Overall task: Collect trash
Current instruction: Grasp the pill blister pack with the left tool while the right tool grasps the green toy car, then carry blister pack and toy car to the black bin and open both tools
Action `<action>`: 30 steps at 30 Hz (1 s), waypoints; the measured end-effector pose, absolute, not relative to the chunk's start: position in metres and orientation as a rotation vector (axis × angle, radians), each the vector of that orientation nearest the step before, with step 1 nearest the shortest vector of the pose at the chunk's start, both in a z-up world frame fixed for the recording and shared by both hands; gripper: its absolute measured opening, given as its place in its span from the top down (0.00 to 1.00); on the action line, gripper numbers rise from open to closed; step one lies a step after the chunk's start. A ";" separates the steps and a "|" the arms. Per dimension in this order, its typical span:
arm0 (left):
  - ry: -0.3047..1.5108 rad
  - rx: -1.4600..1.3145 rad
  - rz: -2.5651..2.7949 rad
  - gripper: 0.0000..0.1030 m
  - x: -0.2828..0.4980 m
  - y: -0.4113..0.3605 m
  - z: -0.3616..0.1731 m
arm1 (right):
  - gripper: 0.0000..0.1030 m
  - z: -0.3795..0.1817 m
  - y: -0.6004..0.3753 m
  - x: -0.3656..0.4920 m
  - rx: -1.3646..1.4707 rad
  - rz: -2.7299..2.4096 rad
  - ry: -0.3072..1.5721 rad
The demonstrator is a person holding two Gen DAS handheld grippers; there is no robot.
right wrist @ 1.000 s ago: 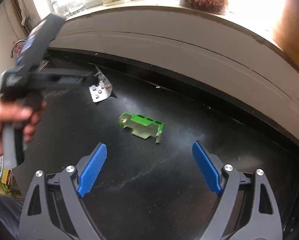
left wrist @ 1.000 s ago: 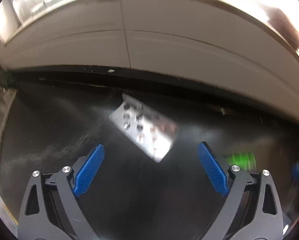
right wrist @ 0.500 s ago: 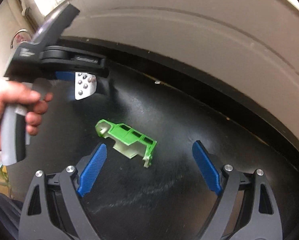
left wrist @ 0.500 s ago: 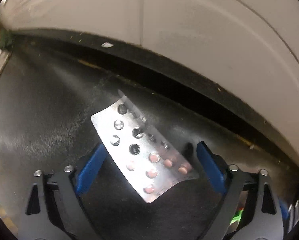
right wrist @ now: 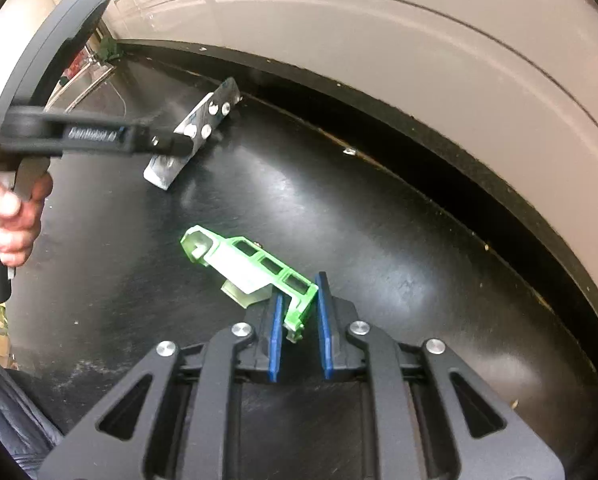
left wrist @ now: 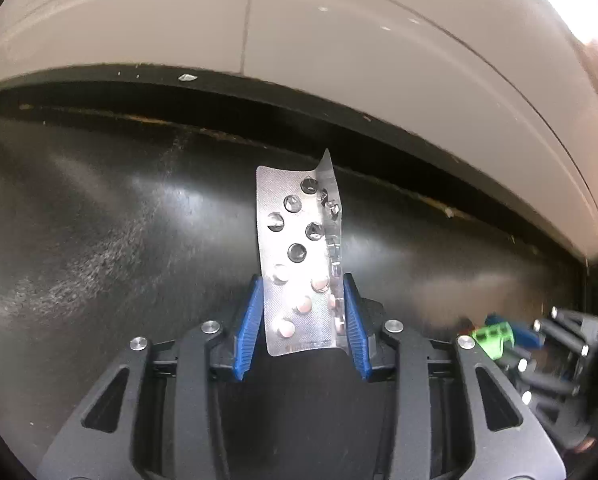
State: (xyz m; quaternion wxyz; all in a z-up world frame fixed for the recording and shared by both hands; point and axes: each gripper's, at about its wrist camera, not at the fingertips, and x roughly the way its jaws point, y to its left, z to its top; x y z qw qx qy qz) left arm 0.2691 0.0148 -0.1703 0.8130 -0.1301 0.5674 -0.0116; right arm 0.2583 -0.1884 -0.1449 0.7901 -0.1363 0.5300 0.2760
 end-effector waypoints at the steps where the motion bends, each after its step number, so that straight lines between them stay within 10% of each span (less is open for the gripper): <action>1: 1.205 -0.260 -0.039 0.63 0.262 0.013 -0.167 | 0.84 -0.141 -0.188 0.254 -0.292 0.582 1.138; 30: 1.096 -0.073 -0.106 0.63 0.044 0.036 -0.092 | 0.84 -0.056 -0.129 0.089 -0.275 0.488 1.033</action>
